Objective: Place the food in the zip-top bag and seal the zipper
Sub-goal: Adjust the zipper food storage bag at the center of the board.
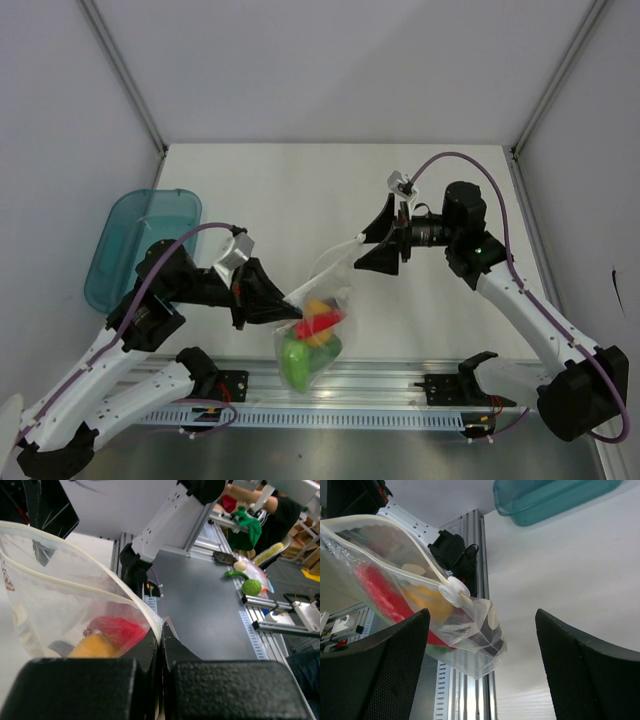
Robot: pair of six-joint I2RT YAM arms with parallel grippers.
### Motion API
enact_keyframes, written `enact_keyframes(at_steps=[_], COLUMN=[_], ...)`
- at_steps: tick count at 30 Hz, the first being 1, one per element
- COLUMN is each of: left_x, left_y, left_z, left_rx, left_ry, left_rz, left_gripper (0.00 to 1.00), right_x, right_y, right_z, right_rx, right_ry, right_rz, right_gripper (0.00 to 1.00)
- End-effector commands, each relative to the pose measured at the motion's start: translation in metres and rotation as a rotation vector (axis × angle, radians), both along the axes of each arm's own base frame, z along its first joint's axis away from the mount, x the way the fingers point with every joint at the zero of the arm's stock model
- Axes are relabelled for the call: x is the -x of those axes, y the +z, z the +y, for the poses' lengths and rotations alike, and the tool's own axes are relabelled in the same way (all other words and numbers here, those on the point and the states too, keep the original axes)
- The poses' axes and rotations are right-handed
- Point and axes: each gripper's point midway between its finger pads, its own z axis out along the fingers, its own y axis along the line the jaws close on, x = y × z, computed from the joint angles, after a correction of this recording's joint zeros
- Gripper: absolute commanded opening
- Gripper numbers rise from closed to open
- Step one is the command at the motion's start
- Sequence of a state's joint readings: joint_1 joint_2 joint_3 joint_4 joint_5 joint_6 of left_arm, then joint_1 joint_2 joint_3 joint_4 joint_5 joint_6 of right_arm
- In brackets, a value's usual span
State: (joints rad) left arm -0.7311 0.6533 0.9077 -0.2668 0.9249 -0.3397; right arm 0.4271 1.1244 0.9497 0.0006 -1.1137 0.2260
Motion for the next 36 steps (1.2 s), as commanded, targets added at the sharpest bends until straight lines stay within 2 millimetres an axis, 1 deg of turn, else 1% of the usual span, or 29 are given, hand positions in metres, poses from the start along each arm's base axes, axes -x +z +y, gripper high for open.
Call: enact_keyframes(at_steps=[1, 2, 4, 5, 6, 10, 16, 19, 21, 22, 23, 25, 26, 27, 29, 31, 32, 33, 34, 35, 36], left_x=[0.008, 0.008, 0.008, 0.008, 0.008, 0.009, 0.009, 0.008, 0.009, 0.008, 0.009, 0.007, 0.006, 0.004, -0.003, -0.008, -0.014, -0.02, -0.024, -0.031, -0.043], left_y=[0.028, 0.029, 0.033, 0.034, 0.034, 0.04, 0.043, 0.04, 0.041, 0.038, 0.037, 0.036, 0.036, 0.033, 0.031, 0.02, 0.017, 0.015, 0.005, 0.002, 0.0], left_z=[0.004, 0.004, 0.004, 0.004, 0.003, 0.002, 0.0, 0.0, 0.0, 0.0, 0.0, 0.0, 0.0, 0.0, 0.0, 0.001, 0.001, 0.002, 0.002, 0.003, 0.005], left_rx=[0.09, 0.095, 0.11, 0.117, 0.117, 0.132, 0.149, 0.147, 0.151, 0.147, 0.146, 0.142, 0.142, 0.134, 0.132, 0.098, 0.091, 0.082, 0.05, 0.038, 0.029], left_ry=[-0.037, -0.036, -0.038, -0.04, -0.047, -0.067, -0.074, -0.071, -0.074, -0.073, -0.076, -0.068, -0.058, -0.045, -0.006, 0.031, 0.063, 0.096, 0.129, 0.171, 0.245], left_rz=[-0.044, -0.045, -0.044, -0.046, -0.033, -0.027, -0.032, -0.024, -0.025, -0.021, -0.019, -0.017, -0.022, -0.011, -0.014, 0.014, 0.009, 0.014, 0.048, 0.05, 0.055], left_gripper=[0.01, 0.0, 0.01, 0.01, 0.01, 0.01, 0.0, 0.0, 0.01, 0.01, 0.01, 0.01, 0.01, 0.0, 0.01, 0.01, 0.01, 0.07, 0.25, 0.31, 0.35], right_x=[0.009, 0.01, 0.015, 0.016, 0.021, 0.026, 0.028, 0.029, 0.029, 0.03, 0.029, 0.03, 0.029, 0.029, 0.029, 0.028, 0.028, 0.028, 0.028, 0.027, 0.027], right_y=[0.019, 0.022, 0.022, 0.026, 0.024, 0.022, 0.029, 0.035, 0.035, 0.035, 0.035, 0.034, 0.034, 0.034, 0.034, 0.033, 0.035, 0.032, 0.031, 0.029, 0.025], right_z=[0.002, 0.003, 0.003, 0.004, 0.005, 0.015, 0.029, 0.031, 0.032, 0.034, 0.034, 0.034, 0.035, 0.034, 0.033, 0.031, 0.029, 0.027, 0.026, 0.024, 0.021], right_rx=[-0.068, -0.081, -0.088, -0.105, -0.108, -0.108, -0.135, -0.153, -0.158, -0.16, -0.159, -0.162, -0.163, -0.163, -0.162, -0.153, -0.154, -0.143, -0.136, -0.128, -0.104], right_ry=[0.091, 0.102, 0.119, 0.128, 0.151, 0.184, 0.194, 0.196, 0.192, 0.193, 0.196, 0.198, 0.191, 0.183, 0.177, 0.164, 0.158, 0.152, 0.145, 0.133, 0.12], right_rz=[-0.055, -0.07, -0.051, -0.077, -0.054, -0.047, -0.078, -0.097, -0.091, -0.091, -0.082, -0.078, -0.072, -0.069, -0.066, -0.046, -0.05, -0.037, -0.033, -0.031, -0.002], right_gripper=[0.87, 0.86, 0.85, 0.85, 0.85, 0.84, 0.83, 0.8, 0.77, 0.73, 0.59, 0.43, 0.2, 0.01, 0.0, 0.0, 0.0, 0.0, 0.0, 0.0, 0.0])
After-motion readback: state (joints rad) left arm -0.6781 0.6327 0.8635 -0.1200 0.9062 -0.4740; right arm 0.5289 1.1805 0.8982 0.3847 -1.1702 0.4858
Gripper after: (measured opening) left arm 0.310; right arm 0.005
